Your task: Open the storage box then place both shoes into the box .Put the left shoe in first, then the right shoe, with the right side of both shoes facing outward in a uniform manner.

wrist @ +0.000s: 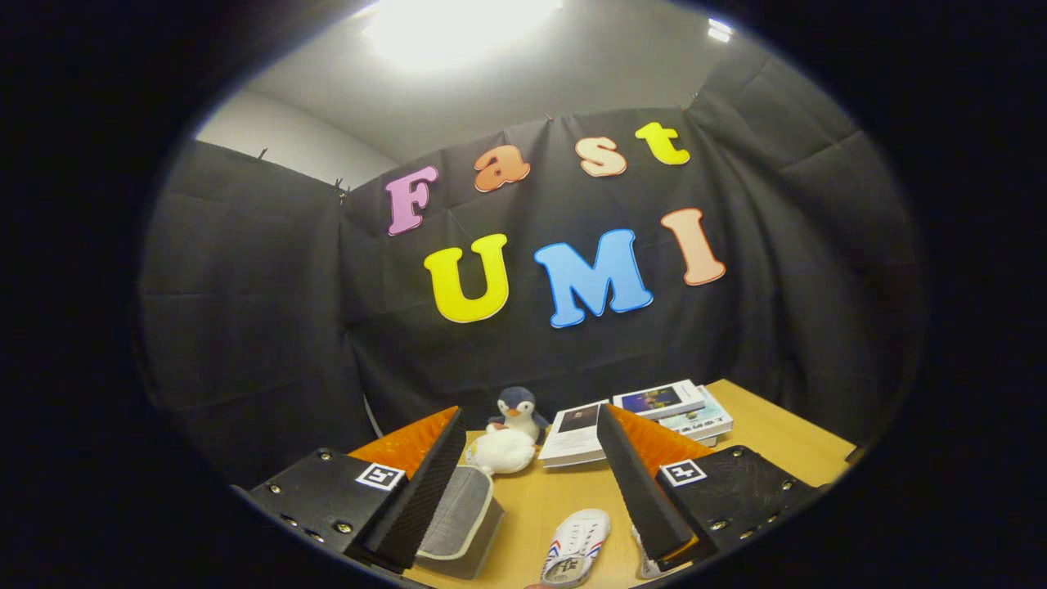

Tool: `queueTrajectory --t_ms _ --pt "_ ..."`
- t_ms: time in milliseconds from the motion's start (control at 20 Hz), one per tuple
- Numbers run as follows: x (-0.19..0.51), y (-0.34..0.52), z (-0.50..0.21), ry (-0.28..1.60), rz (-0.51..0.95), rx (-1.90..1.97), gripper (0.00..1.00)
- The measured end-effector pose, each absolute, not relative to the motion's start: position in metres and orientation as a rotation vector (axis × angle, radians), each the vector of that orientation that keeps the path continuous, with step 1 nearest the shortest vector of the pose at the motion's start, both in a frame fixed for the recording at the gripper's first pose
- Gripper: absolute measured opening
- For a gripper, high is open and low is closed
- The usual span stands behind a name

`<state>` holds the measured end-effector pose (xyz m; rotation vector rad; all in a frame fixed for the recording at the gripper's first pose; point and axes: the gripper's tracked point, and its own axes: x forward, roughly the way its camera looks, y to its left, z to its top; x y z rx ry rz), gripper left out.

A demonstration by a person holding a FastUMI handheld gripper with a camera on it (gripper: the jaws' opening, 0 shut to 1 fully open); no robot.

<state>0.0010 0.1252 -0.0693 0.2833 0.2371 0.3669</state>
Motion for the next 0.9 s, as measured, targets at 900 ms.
queueTrajectory --t_ms 900 --pt "-0.047 0.187 -0.212 0.778 0.522 0.957 0.98"
